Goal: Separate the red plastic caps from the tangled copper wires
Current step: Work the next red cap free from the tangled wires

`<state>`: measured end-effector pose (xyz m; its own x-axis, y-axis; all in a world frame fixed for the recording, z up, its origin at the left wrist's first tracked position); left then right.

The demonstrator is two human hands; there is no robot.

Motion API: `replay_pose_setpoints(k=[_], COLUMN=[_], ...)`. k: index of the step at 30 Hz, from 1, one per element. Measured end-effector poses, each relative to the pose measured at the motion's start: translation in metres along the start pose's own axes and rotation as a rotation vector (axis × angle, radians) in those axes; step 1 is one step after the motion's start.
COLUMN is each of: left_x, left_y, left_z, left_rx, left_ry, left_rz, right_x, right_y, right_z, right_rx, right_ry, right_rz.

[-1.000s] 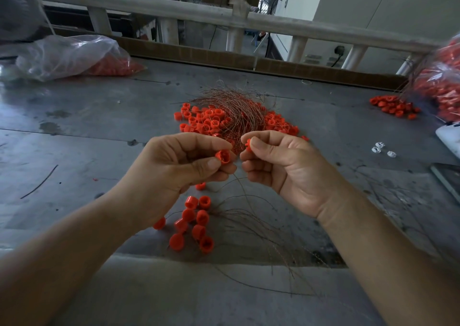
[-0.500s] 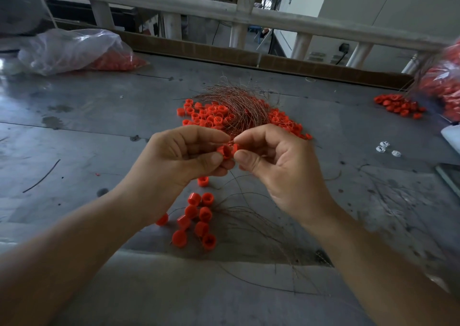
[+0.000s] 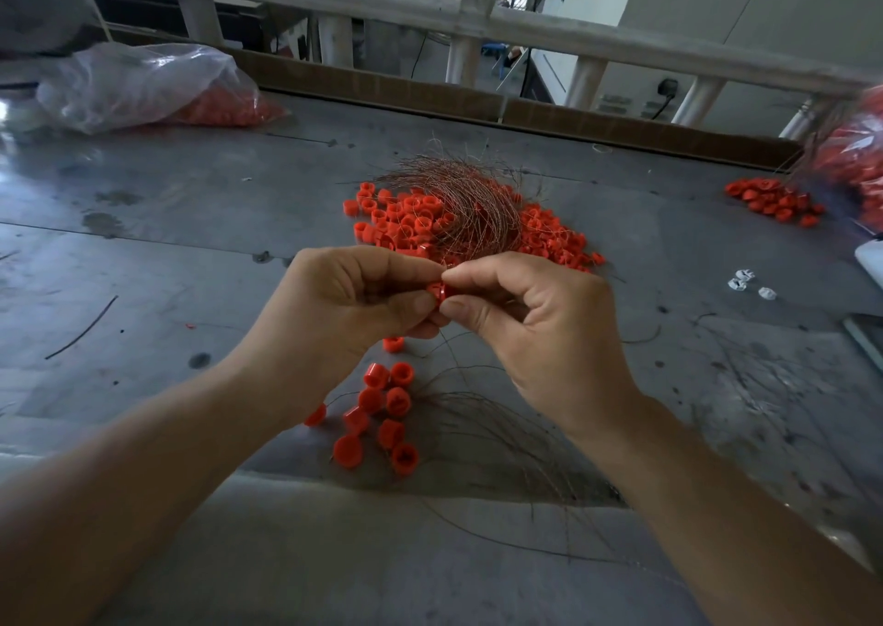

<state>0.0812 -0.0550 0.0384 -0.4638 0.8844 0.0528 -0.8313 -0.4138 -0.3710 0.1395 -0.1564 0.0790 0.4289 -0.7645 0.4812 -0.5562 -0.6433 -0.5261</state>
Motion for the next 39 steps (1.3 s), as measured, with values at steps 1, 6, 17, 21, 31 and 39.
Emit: replay_pose_setpoints(k=[1,6,17,21,31,39], left_x=[0.0,-0.002,-0.008,-0.011,-0.014,-0.019], left_y=[0.0,0.001,0.004,0.007,0.008,0.008], left_z=[-0.001,-0.004,-0.007,-0.007,-0.004,-0.005], left_rx=[0.008,0.045,0.102,0.122,0.115,0.131], left_ry=[0.006,0.059,0.189,0.22,0.252,0.322], left_rz=[0.004,-0.018,-0.052,-0.07,-0.121,-0.243], right_x=[0.0,0.0,0.002,0.003,0.004,-0.011], right_y=[0.0,0.001,0.003,0.004,0.004,0.0], right_z=[-0.001,-0.002,-0.011,-0.011,-0.012,0.005], right_rx=[0.007,0.026,0.084,0.079,0.097,-0.136], right_ry=[0.005,0.016,0.053,0.023,-0.051,-0.179], right_rz=[0.004,0.003,0.02,0.021,-0.035,-0.25])
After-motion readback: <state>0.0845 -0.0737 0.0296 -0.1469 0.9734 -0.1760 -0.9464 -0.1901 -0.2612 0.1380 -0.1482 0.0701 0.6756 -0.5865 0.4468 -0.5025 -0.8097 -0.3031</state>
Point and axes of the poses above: each hand's wrist, its own y-axis away from the middle knuckle, its own x-axis out of the back of the hand, z = x × y, the point moved 10 cm from there along -y, towards the middle knuckle, and after that the axes turned 10 degrees about -x, right-handed, at the moved point
